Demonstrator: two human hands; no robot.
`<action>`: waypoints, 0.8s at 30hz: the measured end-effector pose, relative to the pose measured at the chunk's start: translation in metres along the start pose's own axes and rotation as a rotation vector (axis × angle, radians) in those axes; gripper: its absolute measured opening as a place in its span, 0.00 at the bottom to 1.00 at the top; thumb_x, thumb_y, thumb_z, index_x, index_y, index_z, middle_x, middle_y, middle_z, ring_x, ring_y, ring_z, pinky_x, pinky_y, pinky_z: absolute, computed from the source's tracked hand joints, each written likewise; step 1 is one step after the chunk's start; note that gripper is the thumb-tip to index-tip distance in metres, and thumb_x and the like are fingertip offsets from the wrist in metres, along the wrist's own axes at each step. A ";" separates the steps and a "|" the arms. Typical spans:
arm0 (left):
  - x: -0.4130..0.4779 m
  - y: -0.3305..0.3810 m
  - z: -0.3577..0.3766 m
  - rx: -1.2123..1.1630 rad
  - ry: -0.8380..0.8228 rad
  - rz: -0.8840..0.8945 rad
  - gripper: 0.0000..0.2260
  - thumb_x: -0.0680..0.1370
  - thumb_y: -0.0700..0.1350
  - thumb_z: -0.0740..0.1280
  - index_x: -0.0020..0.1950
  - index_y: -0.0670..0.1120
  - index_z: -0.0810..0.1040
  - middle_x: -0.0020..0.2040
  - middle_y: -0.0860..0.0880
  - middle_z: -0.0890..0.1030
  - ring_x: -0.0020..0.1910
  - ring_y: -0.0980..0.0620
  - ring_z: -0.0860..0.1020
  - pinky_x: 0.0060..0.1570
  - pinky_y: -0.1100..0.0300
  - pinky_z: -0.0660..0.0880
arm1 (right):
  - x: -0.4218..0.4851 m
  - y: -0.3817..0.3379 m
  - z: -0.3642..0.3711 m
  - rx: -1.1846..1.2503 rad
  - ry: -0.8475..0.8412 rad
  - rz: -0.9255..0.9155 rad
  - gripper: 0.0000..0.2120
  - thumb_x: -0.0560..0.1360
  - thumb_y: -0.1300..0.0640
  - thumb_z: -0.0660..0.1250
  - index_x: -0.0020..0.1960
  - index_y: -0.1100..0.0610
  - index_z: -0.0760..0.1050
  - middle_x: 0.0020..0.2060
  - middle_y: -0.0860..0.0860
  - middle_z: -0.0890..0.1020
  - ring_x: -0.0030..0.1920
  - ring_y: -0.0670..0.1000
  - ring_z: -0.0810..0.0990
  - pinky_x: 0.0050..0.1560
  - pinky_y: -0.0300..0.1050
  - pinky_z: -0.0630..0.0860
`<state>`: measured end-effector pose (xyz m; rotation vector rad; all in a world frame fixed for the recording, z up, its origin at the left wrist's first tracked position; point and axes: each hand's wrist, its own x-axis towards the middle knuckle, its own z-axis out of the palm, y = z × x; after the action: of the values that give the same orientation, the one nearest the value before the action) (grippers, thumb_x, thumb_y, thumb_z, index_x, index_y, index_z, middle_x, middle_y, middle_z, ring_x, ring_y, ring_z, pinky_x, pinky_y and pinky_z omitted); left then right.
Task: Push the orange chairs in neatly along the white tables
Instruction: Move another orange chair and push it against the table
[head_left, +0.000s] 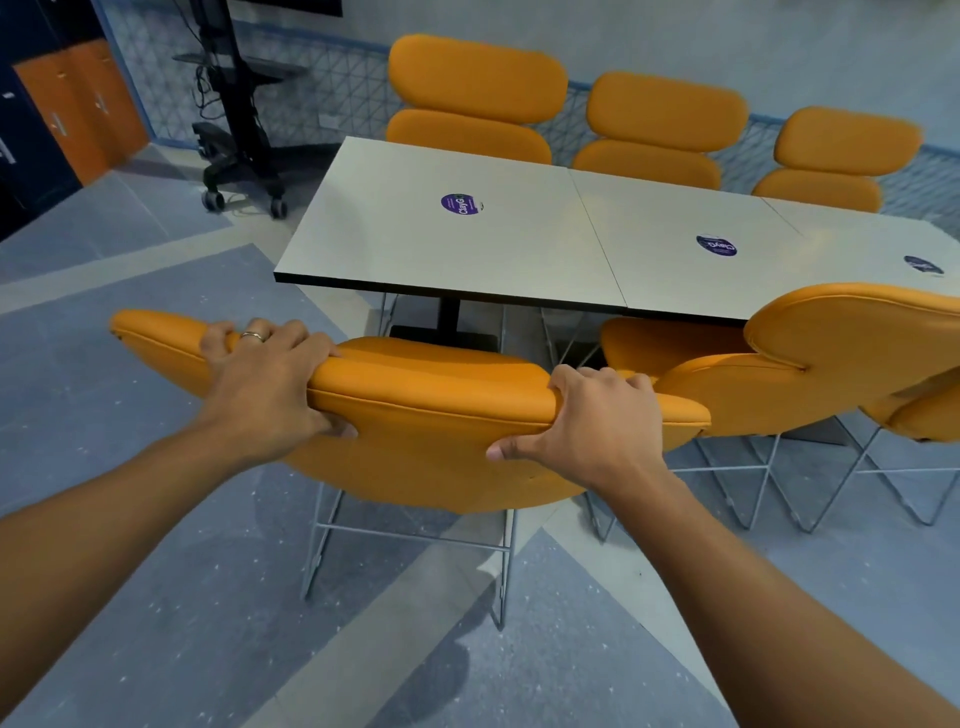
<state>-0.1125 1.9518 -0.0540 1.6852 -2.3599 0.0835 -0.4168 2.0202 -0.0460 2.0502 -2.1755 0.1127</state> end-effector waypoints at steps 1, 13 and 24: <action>0.002 -0.001 0.001 0.004 0.008 0.003 0.31 0.58 0.67 0.76 0.57 0.55 0.76 0.54 0.50 0.77 0.59 0.43 0.70 0.64 0.42 0.55 | 0.002 -0.001 0.000 -0.016 -0.008 -0.010 0.48 0.49 0.12 0.52 0.52 0.46 0.75 0.44 0.46 0.80 0.49 0.52 0.77 0.51 0.52 0.67; 0.033 0.009 0.015 0.014 0.098 0.016 0.31 0.59 0.69 0.73 0.56 0.55 0.76 0.52 0.50 0.77 0.58 0.42 0.70 0.62 0.41 0.57 | 0.042 0.023 0.002 -0.077 -0.032 -0.020 0.42 0.52 0.15 0.62 0.55 0.42 0.76 0.44 0.44 0.79 0.49 0.52 0.76 0.50 0.51 0.67; 0.086 0.033 0.032 0.022 0.150 -0.016 0.30 0.59 0.70 0.72 0.54 0.55 0.76 0.52 0.50 0.77 0.58 0.42 0.69 0.60 0.43 0.56 | 0.103 0.065 0.010 -0.023 -0.012 -0.043 0.42 0.49 0.15 0.63 0.51 0.42 0.77 0.40 0.44 0.77 0.46 0.51 0.75 0.49 0.49 0.65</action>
<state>-0.1743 1.8776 -0.0628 1.6465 -2.2432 0.2262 -0.4876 1.9214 -0.0358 2.0892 -2.1281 0.0702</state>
